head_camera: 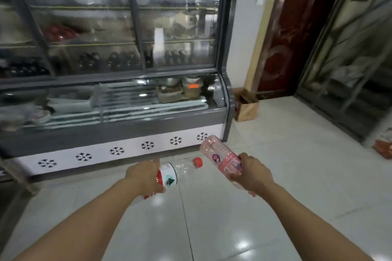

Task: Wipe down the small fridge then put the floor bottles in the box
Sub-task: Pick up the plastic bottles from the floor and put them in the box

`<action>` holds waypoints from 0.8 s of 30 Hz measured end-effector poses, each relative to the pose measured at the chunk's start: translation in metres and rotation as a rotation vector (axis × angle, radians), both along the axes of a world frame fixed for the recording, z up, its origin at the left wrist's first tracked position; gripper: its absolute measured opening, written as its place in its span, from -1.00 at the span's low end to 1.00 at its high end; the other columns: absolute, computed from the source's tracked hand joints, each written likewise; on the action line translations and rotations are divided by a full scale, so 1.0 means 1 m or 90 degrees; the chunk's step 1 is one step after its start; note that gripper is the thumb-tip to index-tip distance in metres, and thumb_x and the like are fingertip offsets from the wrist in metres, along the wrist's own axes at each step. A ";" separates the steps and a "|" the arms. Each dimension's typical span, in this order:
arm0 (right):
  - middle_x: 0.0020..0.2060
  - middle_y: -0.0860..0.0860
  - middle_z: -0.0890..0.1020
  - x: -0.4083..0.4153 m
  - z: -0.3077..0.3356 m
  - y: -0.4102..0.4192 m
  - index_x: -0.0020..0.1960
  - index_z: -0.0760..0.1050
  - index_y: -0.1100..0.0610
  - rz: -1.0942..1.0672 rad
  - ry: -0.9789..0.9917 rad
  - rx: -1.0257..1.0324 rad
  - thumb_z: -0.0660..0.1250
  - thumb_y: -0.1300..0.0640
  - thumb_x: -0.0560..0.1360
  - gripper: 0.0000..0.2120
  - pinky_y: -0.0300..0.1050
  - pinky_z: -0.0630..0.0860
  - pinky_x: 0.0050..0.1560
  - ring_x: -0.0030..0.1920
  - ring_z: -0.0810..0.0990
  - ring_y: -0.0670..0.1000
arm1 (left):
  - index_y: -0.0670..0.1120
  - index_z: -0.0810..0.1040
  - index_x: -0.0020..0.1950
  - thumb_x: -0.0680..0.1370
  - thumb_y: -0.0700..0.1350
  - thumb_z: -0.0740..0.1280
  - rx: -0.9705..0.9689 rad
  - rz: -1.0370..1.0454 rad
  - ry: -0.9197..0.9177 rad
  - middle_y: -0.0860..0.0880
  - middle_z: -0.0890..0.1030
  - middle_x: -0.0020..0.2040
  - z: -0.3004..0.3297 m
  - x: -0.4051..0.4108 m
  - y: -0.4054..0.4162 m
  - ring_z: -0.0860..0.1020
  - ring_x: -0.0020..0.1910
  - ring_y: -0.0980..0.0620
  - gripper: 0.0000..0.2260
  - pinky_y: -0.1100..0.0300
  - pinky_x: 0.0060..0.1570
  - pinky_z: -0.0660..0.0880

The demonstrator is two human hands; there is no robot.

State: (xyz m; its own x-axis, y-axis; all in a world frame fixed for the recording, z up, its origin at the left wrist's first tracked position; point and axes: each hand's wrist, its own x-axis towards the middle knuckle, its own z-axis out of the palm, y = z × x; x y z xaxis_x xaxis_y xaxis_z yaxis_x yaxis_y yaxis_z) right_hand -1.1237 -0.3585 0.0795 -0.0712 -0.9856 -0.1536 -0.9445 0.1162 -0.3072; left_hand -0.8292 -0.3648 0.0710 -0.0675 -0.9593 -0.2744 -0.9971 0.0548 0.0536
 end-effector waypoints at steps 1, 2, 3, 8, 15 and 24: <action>0.04 0.03 0.57 -0.016 0.003 -0.003 0.18 0.37 0.06 -0.026 0.004 -0.002 0.41 -0.20 0.36 -0.48 -0.06 0.58 -0.10 -0.06 0.61 0.06 | 0.04 0.36 0.20 0.30 0.24 0.43 -0.003 -0.025 0.005 0.04 0.55 0.08 0.000 -0.016 -0.015 0.51 0.01 0.02 -0.43 0.17 -0.12 0.40; 0.04 0.03 0.57 -0.031 0.007 -0.007 0.17 0.37 0.06 -0.051 0.007 -0.003 0.40 -0.20 0.36 -0.48 -0.04 0.59 -0.10 -0.07 0.61 0.06 | 0.03 0.36 0.22 0.31 0.23 0.43 -0.005 -0.049 0.010 0.03 0.54 0.09 0.001 -0.031 -0.029 0.51 0.02 0.02 -0.42 0.16 -0.10 0.42; 0.03 0.03 0.56 -0.046 0.011 -0.011 0.17 0.37 0.07 -0.076 0.010 -0.004 0.40 -0.19 0.37 -0.49 -0.03 0.60 -0.09 -0.08 0.62 0.07 | 0.02 0.35 0.23 0.32 0.22 0.43 -0.006 -0.073 0.013 0.03 0.54 0.09 0.001 -0.046 -0.044 0.51 0.02 0.01 -0.41 0.15 -0.09 0.43; 0.03 0.03 0.55 -0.110 0.028 -0.031 0.18 0.36 0.08 -0.188 0.029 -0.012 0.39 -0.19 0.38 -0.48 0.00 0.60 -0.09 -0.09 0.63 0.10 | -0.02 0.34 0.24 0.32 0.23 0.42 -0.012 -0.171 0.036 0.00 0.54 0.10 0.009 -0.119 -0.116 0.53 0.04 0.00 -0.39 0.12 -0.05 0.49; -0.01 0.02 0.55 -0.194 0.031 -0.049 0.15 0.35 0.07 -0.320 0.021 -0.027 0.40 -0.20 0.36 -0.48 0.01 0.61 -0.16 -0.13 0.61 0.06 | 0.01 0.32 0.24 0.29 0.25 0.41 -0.039 -0.277 0.047 0.03 0.55 0.08 0.015 -0.219 -0.186 0.54 0.04 0.02 -0.37 0.12 0.00 0.52; -0.06 -0.01 0.54 -0.355 0.030 -0.099 0.14 0.34 0.02 -0.384 0.024 -0.066 0.40 -0.22 0.35 -0.49 -0.13 0.55 -0.39 -0.21 0.57 -0.01 | 0.03 0.29 0.30 0.33 0.23 0.43 -0.062 -0.326 0.073 0.02 0.54 0.17 0.023 -0.391 -0.259 0.54 0.08 0.03 -0.35 0.13 0.03 0.54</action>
State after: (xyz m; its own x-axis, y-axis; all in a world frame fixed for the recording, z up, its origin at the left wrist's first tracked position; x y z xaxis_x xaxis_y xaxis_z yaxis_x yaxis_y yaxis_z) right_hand -1.4782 -0.4571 0.1097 -0.6247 -0.7795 -0.0464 -0.7319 0.6052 -0.3130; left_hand -1.2197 -0.6238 0.0942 -0.5580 -0.8164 -0.1488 -0.8295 0.5431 0.1306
